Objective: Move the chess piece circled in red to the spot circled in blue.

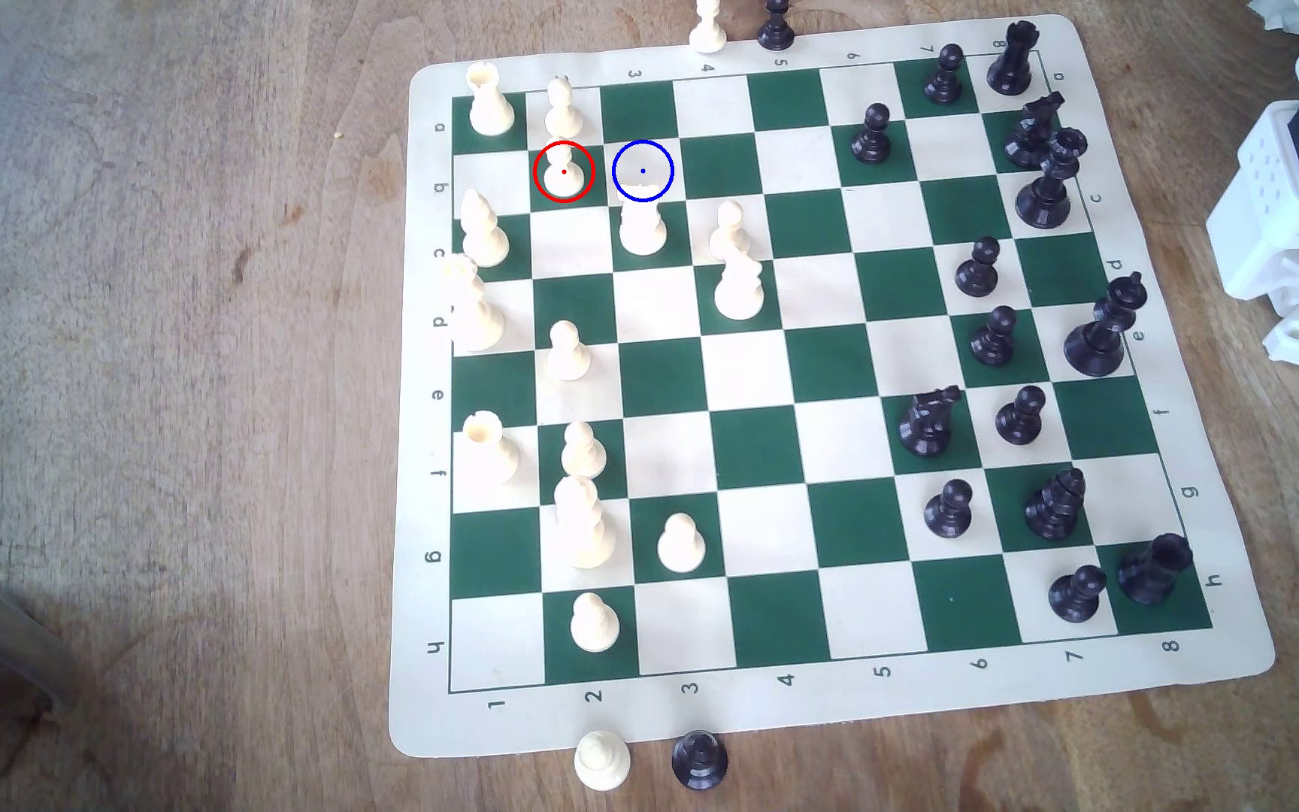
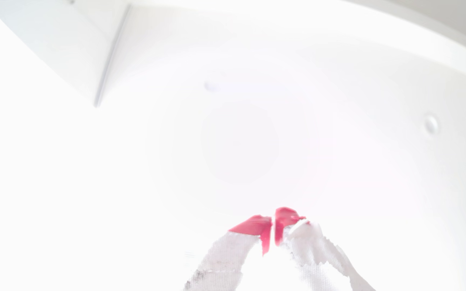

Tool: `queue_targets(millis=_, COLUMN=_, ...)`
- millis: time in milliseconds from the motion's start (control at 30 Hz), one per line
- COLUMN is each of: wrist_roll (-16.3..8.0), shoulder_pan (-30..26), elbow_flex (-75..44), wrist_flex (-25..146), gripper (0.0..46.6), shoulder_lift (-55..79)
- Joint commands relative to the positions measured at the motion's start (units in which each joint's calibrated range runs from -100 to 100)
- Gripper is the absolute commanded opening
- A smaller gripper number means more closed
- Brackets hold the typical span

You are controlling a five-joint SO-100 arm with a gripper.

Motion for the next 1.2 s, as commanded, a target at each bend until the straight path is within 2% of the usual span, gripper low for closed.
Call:
queue_targets(millis=0, wrist_roll=0.1, shoulder_pan=-0.4, elbow_flex=0.9, wrist_flex=-1.1, gripper=0.1, shoulder_lift=0.1)
queue_targets(millis=667, wrist_roll=-0.3, shoulder_pan=-0.4, elbow_flex=0.9, wrist_flex=-1.0, gripper=0.6, shoulder_lift=0.1)
queue_targets(millis=833, wrist_roll=-0.1, shoulder_pan=-1.4, elbow_flex=0.9, wrist_flex=33.8, gripper=0.2, shoulder_lift=0.0)
queue_targets(millis=867, wrist_roll=0.0, shoulder_pan=-0.7, elbow_flex=0.9, wrist_flex=51.1, gripper=3.5, shoulder_lift=0.0)
queue_targets(millis=900, wrist_roll=0.2, shoulder_pan=-0.7, elbow_flex=0.9, wrist_flex=54.5, gripper=12.4, shoulder_lift=0.0)
queue_targets(millis=933, wrist_roll=0.9, shoulder_pan=-0.5, elbow_flex=0.9, wrist_flex=59.0, gripper=18.3, shoulder_lift=0.0)
queue_targets(millis=1000, wrist_roll=3.3, shoulder_pan=-1.3, elbow_flex=0.8, wrist_flex=72.8, gripper=17.5, shoulder_lift=0.0)
queue_targets(millis=1033, wrist_roll=3.4, shoulder_pan=-1.4, elbow_flex=0.8, wrist_flex=78.2, gripper=17.1, shoulder_lift=0.0)
queue_targets(millis=1067, wrist_roll=3.2, shoulder_pan=-1.4, elbow_flex=0.8, wrist_flex=82.5, gripper=16.7, shoulder_lift=0.0)
queue_targets(millis=1167, wrist_roll=0.6, shoulder_pan=2.1, elbow_flex=-1.9, wrist_flex=99.6, gripper=17.3, shoulder_lift=0.0)
